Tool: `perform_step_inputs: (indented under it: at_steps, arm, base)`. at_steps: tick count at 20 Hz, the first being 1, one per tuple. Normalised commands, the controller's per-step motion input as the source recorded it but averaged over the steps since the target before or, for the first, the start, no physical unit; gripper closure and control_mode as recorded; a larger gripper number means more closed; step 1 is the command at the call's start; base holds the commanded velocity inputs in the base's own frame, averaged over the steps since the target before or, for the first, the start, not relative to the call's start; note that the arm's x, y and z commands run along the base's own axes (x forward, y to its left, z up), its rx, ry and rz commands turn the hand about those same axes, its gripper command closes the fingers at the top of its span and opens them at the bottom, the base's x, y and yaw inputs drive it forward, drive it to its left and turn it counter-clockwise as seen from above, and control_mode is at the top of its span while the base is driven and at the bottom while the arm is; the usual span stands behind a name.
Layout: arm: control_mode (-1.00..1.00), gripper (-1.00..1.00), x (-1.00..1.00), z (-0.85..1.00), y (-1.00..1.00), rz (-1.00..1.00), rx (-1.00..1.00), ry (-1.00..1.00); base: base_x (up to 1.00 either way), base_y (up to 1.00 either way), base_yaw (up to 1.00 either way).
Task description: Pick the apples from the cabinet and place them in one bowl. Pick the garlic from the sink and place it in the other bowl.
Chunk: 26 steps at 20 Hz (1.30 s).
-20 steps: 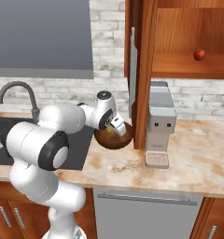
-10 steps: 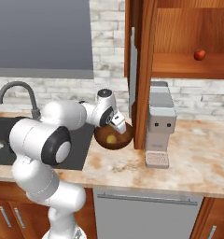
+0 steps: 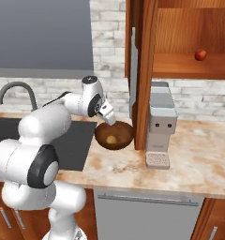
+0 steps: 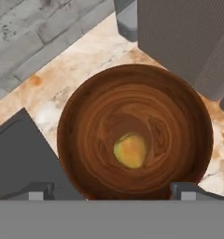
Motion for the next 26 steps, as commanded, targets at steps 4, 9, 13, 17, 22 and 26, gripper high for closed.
perform_step_inputs:
  at_steps: [4, 9, 13, 17, 22, 26]
  arm:
    - [-1.0, -1.0, -0.75, 0.59, 0.01, 0.09, -0.02, -0.01]
    - [-1.0, -1.0, -0.83, 0.58, 0.15, 0.1, -0.09, -0.13]
    - [-1.0, -1.0, -0.7, 0.69, 0.29, 0.12, -0.06, -0.1]
    - [-1.0, -1.0, -0.62, 0.83, 0.1, 0.04, 0.02, -0.01]
    - [-1.0, -1.0, -0.92, 0.34, 0.09, 0.0, 0.01, 0.01]
    - [-1.0, -1.0, -0.91, 0.31, 0.13, -0.03, 0.0, 0.0]
  base:
    - [0.0, 0.0, 0.0]
    - [0.0, 0.0, 0.0]
    - [0.0, 0.0, 0.0]
    - [0.0, 0.0, 0.0]
    - [0.0, 0.0, 0.0]
    - [0.0, 0.0, 0.0]
